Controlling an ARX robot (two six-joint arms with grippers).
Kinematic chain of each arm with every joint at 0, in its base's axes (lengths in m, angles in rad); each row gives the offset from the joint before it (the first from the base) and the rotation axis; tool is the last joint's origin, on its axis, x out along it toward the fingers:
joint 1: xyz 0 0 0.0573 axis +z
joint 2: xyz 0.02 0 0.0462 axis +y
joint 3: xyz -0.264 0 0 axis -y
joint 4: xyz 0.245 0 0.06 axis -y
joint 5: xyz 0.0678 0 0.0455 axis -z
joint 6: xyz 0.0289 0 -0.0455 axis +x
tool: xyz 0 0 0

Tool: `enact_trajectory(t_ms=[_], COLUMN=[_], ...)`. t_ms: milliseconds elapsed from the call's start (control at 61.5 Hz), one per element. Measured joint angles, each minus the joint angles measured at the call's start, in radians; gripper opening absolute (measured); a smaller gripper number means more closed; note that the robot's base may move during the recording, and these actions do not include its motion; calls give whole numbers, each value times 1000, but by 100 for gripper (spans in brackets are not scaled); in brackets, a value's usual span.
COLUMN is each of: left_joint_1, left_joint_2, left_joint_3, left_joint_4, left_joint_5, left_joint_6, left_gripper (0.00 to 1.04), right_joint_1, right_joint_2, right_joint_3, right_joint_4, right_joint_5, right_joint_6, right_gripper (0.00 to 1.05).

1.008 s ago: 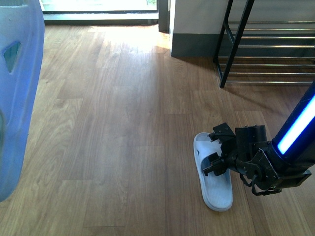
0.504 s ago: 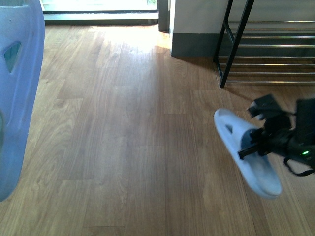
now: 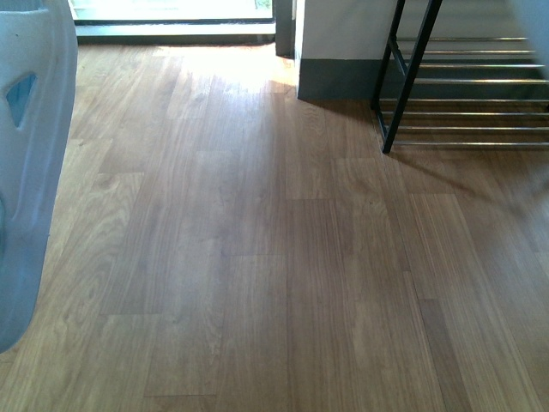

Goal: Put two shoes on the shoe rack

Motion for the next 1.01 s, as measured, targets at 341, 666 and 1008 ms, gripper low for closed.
enact_trajectory(t_ms=[341,666,1008], left_joint_1=[1,2,2], left_joint_2=[0,-1,-1], left_joint_3=[0,0,0], left_joint_4=[0,0,0], left_joint_5=[-2,-6,-3], left_joint_6=[0,0,0], left_gripper=[2,2,2], right_joint_1=[1,5,5], right_joint_2=[-31,-31,-30], right_joint_3=[-2,-3,-3], right_joint_4=[-5,-5,-5], right_joint_5=[6,4,7], right_joint_6=[-1,-3,-3], right_gripper=[1,1,1])
